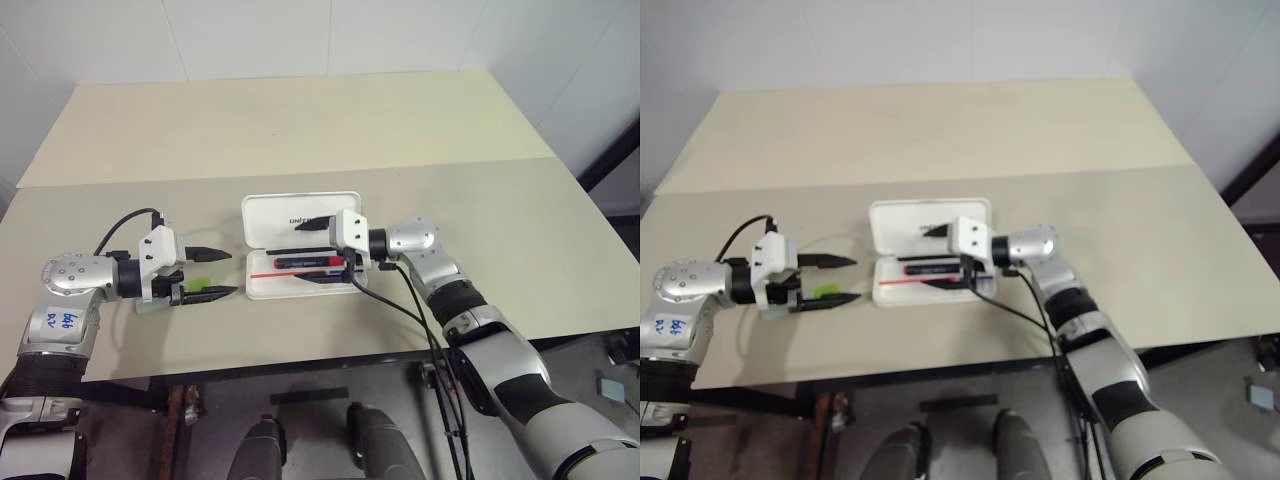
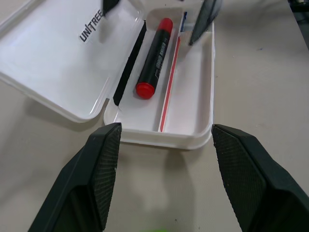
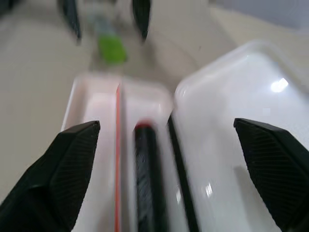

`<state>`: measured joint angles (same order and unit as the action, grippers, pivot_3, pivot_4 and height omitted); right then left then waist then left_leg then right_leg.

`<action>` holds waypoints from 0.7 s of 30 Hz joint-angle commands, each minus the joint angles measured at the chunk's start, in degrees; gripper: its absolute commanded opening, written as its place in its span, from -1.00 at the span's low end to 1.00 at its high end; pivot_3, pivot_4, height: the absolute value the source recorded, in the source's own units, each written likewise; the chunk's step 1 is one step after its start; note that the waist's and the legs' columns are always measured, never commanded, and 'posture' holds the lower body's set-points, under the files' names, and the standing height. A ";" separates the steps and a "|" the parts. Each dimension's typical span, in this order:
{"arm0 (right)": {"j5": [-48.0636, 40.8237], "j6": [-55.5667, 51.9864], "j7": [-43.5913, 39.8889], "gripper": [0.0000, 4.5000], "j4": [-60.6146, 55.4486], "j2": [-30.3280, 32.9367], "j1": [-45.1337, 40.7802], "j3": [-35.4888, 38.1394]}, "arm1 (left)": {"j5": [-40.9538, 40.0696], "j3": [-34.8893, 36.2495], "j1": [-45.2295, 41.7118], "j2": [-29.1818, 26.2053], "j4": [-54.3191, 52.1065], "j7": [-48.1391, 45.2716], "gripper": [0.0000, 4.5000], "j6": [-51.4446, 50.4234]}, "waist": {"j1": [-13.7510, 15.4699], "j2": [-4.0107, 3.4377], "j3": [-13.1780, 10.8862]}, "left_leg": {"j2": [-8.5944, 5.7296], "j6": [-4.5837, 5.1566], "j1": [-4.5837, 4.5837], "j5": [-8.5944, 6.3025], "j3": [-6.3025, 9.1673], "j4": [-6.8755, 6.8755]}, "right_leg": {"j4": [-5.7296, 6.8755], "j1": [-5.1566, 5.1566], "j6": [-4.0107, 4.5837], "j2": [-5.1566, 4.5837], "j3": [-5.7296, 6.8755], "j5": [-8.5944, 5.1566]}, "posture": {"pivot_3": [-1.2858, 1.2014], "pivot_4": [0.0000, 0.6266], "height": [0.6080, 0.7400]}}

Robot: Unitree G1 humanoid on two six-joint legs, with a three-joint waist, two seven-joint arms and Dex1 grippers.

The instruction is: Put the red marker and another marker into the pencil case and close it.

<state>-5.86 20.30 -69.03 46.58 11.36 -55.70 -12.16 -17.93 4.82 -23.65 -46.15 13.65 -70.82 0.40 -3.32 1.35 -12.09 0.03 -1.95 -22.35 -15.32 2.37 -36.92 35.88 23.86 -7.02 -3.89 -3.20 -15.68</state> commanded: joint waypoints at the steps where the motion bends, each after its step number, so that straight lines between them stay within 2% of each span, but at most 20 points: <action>1: -5.04 -6.20 -3.31 0.99 -10.93 0.78 1.06 1.65 | -1.10 1.39 0.12 -0.03 -1.47 0.14 0.40 0.56 | 0.07 0.00 0.00 | -0.01 0.00 0.00 0.00 0.01 0.00 | 0.00 0.00 0.00 -0.01 0.00 0.00 | 0.03 -0.52 1.00; 4: -8.53 -13.67 -4.77 0.99 -24.62 3.46 6.67 1.18 | -1.12 2.06 0.95 -0.51 -0.97 -0.07 0.40 1.11 | 0.31 0.00 0.00 | 0.00 -0.04 -0.01 -0.03 0.10 0.01 | -0.03 0.00 0.00 -0.02 0.01 -0.01 | 0.03 -0.52 1.00; 8: -10.39 -19.74 -4.23 0.99 -34.55 6.15 11.11 1.12 | -1.01 3.04 2.28 -1.07 -0.90 -0.11 0.40 1.61 | 0.50 0.00 0.00 | -0.05 -0.02 -0.05 -0.05 0.14 0.03 | -0.13 0.01 0.01 -0.12 0.02 -0.01 | 0.03 -0.52 1.00; 11: -13.31 -25.95 -3.76 0.99 -46.97 12.84 19.76 3.40 | 0.29 5.91 5.37 -3.27 3.60 0.27 0.40 5.06 | 0.71 0.01 0.01 | -0.04 -0.02 -0.03 -0.05 0.14 0.03 | -0.30 0.01 0.03 -0.14 0.03 -0.02 | 0.03 -0.52 1.00; 16: -15.21 -31.33 0.90 0.99 -55.73 17.36 27.63 5.77 | 1.42 7.78 6.53 -4.08 11.97 1.92 0.40 9.01 | 0.95 0.00 0.00 | -0.03 -0.02 0.03 -0.06 0.07 0.12 | -0.32 0.05 0.12 -0.17 0.02 -0.09 | 0.03 -0.52 1.00; 21: -16.60 -34.38 2.78 0.99 -61.44 20.71 31.92 7.27 | 2.65 7.03 5.42 -4.09 18.45 1.33 0.40 11.80 | 1.46 0.01 0.01 | -0.02 -0.03 0.08 -0.05 0.02 0.09 | -0.27 0.01 0.15 -0.17 0.04 -0.10 | 0.03 -0.52 1.00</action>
<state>-20.92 -13.32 -67.02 -11.83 31.29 -23.76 -6.70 -15.40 11.02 -17.44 -49.35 30.76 -69.46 10.79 -1.86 1.36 -12.08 0.00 -1.98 -22.28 -15.37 2.39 -36.84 35.59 23.87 -6.87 -4.08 -3.17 -15.77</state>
